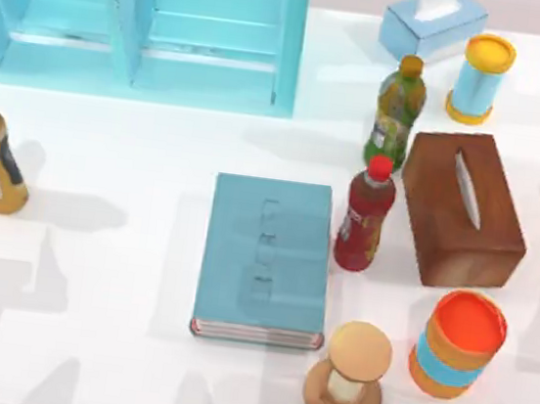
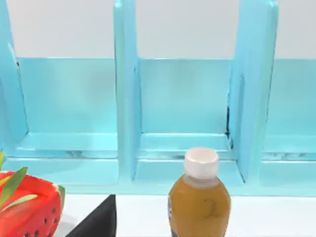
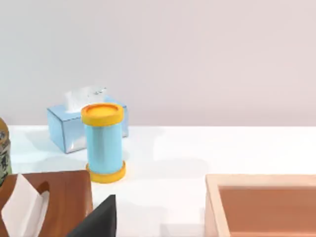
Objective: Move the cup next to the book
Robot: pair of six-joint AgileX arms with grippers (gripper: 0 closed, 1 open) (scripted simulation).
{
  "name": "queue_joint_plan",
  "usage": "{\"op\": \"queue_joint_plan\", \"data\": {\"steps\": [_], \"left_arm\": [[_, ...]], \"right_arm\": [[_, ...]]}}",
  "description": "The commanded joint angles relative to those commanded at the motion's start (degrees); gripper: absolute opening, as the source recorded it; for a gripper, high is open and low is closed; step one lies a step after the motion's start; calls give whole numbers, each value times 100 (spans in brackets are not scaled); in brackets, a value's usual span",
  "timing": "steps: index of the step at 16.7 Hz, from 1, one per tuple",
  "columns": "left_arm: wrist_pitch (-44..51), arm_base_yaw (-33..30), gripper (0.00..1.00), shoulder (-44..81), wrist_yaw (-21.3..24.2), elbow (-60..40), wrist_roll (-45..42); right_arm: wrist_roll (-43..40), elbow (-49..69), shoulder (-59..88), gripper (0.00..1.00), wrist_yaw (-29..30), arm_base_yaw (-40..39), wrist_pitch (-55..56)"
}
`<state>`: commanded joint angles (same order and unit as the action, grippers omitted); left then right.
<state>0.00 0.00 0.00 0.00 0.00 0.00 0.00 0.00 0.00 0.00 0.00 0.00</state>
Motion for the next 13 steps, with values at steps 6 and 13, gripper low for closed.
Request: {"op": "queue_joint_plan", "data": {"steps": [6,13], "left_arm": [[348,-17,100,577,-47,-446,-580],[2168,420,100,3300,-182,-2558,-3634]], "right_arm": [[0,0,0,100,0,0,0],[0,0,0,100,0,0,0]]}}
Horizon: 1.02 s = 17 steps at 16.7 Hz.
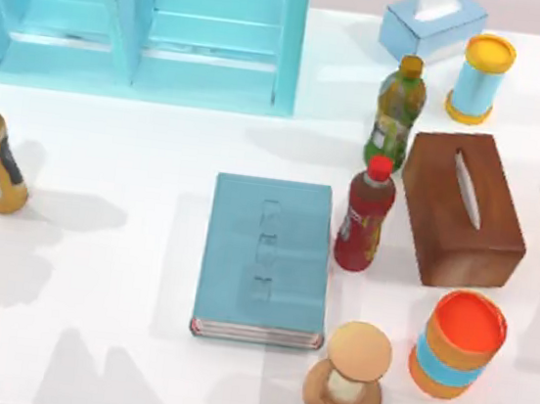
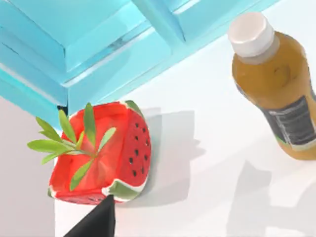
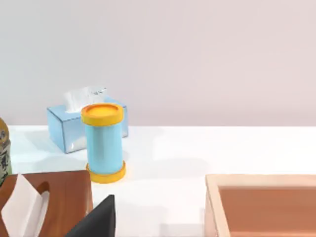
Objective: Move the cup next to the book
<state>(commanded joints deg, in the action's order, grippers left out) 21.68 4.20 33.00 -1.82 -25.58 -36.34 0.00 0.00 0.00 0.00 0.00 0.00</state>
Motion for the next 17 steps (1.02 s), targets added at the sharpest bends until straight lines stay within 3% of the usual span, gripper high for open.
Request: {"op": "queue_joint_plan", "data": {"steps": [10,17], "left_arm": [[3121,1822,100,4392,-5,-3241,-6248],[4585,3374,100,5797,126,-4543,-9042]], "right_arm": [[0,0,0,100,0,0,0],[0,0,0,100,0,0,0]]}}
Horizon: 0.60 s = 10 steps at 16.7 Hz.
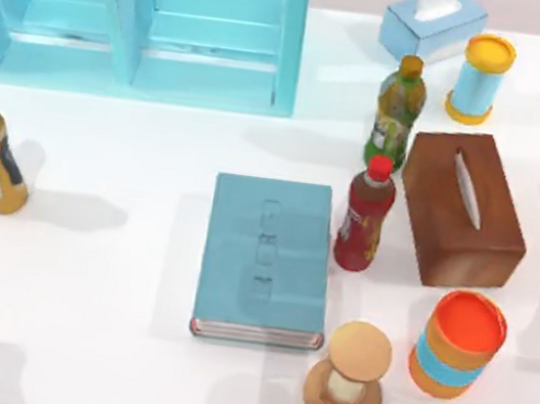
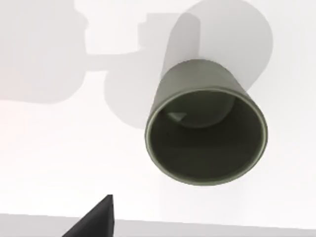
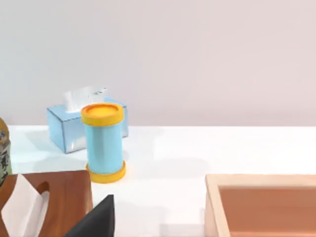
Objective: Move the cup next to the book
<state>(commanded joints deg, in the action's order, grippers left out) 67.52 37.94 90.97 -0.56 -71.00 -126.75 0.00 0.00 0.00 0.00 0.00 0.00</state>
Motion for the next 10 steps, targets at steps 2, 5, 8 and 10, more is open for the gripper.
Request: {"op": "queue_joint_plan", "data": {"steps": [2,5,8,10], "left_arm": [[180,266,100,112,33,-127,-408],[273,415,100,161,57,-179,-652],[273,415,100,161,57,-179,-652],[244,392,100,146,52,-146,-643]], "right_arm": [[0,0,0,100,0,0,0],[0,0,0,100,0,0,0],[0,0,0,100,0,0,0],[0,0,0,100,0,0,0]]}}
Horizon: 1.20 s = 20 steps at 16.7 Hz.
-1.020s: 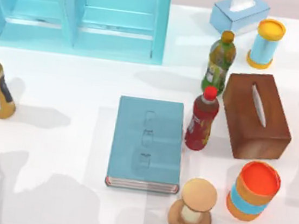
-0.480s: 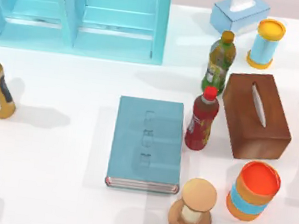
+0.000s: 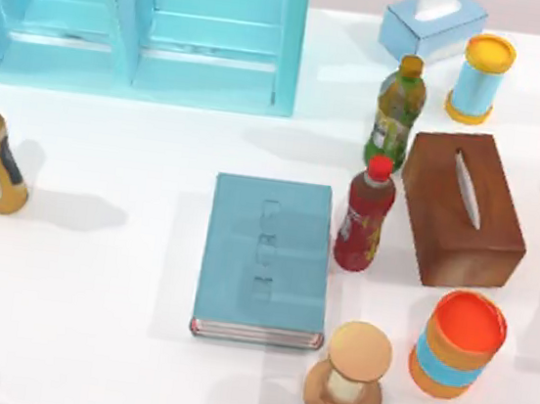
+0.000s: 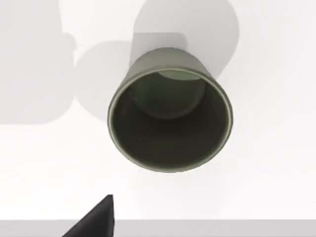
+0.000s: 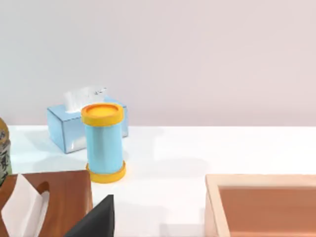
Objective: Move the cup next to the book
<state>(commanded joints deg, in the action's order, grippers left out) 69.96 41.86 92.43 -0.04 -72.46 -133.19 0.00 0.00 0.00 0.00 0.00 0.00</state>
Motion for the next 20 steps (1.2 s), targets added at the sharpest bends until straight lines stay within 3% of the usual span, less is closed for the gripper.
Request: {"op": "queue_joint_plan", "data": {"steps": [3,9,15,20], "left_arm": [[-399,14,100,131,5,315,2],[-2059,39,100,604,6,1413,-32],[-2286,45,100,686,6,1610,-41],[-2286,45,62,686,6,1610,-41]], "right_arm": [[0,0,0,100,0,0,0],[0,0,0,100,0,0,0],[0,0,0,100,0,0,0],[0,0,0,100,0,0,0]]}}
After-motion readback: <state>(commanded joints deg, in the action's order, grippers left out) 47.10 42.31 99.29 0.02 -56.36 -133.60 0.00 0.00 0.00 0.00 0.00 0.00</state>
